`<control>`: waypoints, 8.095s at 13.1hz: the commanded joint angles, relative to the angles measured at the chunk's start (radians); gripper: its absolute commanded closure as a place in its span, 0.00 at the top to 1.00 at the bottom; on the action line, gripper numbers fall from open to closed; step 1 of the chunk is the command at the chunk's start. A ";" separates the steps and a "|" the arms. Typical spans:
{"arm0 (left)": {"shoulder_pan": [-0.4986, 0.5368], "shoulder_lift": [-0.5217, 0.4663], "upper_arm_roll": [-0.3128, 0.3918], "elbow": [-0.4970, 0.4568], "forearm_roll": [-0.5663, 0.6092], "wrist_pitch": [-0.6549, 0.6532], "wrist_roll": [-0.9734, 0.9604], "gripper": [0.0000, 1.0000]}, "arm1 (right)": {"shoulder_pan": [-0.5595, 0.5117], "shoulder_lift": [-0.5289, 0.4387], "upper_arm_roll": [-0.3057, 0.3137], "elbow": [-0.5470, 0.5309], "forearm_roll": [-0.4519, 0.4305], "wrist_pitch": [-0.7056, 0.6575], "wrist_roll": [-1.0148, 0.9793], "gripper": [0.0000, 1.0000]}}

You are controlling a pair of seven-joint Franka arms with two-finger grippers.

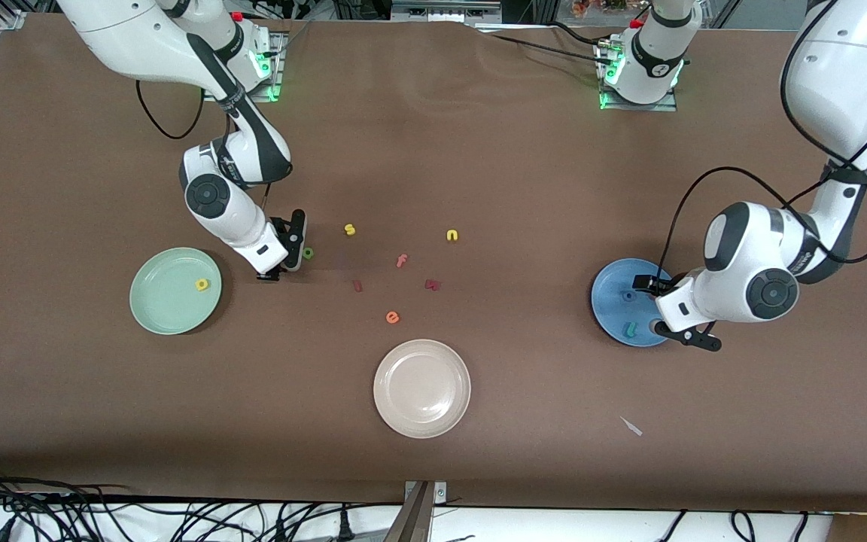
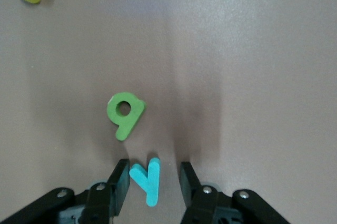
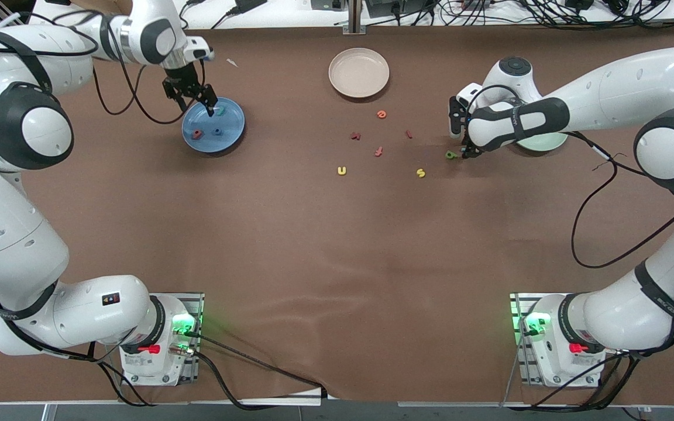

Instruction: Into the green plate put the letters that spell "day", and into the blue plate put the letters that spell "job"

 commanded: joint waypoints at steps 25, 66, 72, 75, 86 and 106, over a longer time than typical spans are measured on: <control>-0.231 -0.656 0.305 -0.127 -0.172 -0.212 -0.086 1.00 | 0.002 -0.017 -0.035 0.159 -0.028 -0.243 0.003 0.00; -0.228 -0.619 0.254 -0.020 -0.169 -0.307 -0.084 1.00 | -0.038 -0.045 0.134 0.030 -0.005 -0.085 1.633 1.00; -0.218 -0.613 0.257 -0.018 -0.171 -0.309 -0.083 1.00 | -0.032 0.001 0.131 0.041 -0.052 -0.086 1.629 1.00; -0.218 -0.613 0.256 -0.018 -0.171 -0.309 -0.084 1.00 | -0.032 0.015 0.129 0.044 -0.061 -0.089 1.623 0.96; -0.225 -0.604 0.254 -0.003 -0.169 -0.306 -0.087 1.00 | -0.031 0.021 0.129 0.047 -0.169 -0.112 1.566 0.84; -0.218 -0.576 0.260 0.026 -0.169 -0.304 -0.084 1.00 | -0.031 0.033 0.134 0.050 -0.167 -0.112 1.572 0.42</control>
